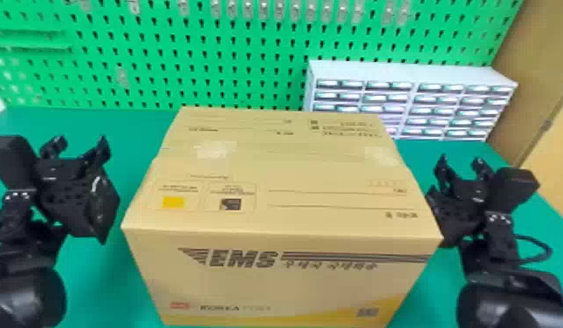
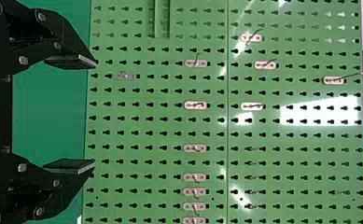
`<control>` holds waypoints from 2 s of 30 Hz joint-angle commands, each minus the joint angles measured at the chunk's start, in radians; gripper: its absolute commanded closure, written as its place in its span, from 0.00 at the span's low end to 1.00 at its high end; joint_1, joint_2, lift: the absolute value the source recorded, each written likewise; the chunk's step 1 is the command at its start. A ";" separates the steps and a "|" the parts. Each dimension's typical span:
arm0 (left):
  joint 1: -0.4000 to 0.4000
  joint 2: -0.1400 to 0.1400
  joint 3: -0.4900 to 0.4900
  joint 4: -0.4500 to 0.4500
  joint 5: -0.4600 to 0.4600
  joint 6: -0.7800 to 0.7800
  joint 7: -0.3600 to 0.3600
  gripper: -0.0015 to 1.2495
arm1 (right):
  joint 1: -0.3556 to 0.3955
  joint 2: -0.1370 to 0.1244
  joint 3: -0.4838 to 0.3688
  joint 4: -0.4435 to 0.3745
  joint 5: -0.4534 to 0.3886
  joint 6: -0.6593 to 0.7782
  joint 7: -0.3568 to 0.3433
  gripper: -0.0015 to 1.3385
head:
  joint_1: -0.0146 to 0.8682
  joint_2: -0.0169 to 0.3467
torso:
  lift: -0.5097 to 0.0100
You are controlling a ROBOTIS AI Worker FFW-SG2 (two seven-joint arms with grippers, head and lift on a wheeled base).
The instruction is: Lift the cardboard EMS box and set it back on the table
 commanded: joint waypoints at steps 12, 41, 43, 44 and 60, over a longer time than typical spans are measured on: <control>-0.007 0.000 -0.013 0.000 0.002 0.000 -0.002 0.40 | -0.088 0.063 0.060 0.120 0.025 -0.082 -0.001 0.45 | 0.78 0.00 | 0.80; -0.015 0.000 -0.075 0.000 -0.009 0.000 0.000 0.40 | -0.142 0.087 0.162 0.188 0.040 -0.096 -0.001 0.45 | 0.78 0.00 | 0.80; -0.015 0.000 -0.075 0.000 -0.010 0.000 0.000 0.40 | -0.142 0.087 0.164 0.188 0.042 -0.097 -0.001 0.45 | 0.78 0.00 | 0.80; -0.016 0.000 -0.075 0.000 -0.012 0.000 0.000 0.40 | -0.142 0.087 0.164 0.188 0.040 -0.097 -0.001 0.45 | 0.78 0.00 | 0.80; -0.018 0.000 -0.087 0.003 -0.017 0.002 0.018 0.40 | -0.140 0.087 0.170 0.188 0.057 -0.112 -0.012 0.45 | 0.78 0.00 | 0.80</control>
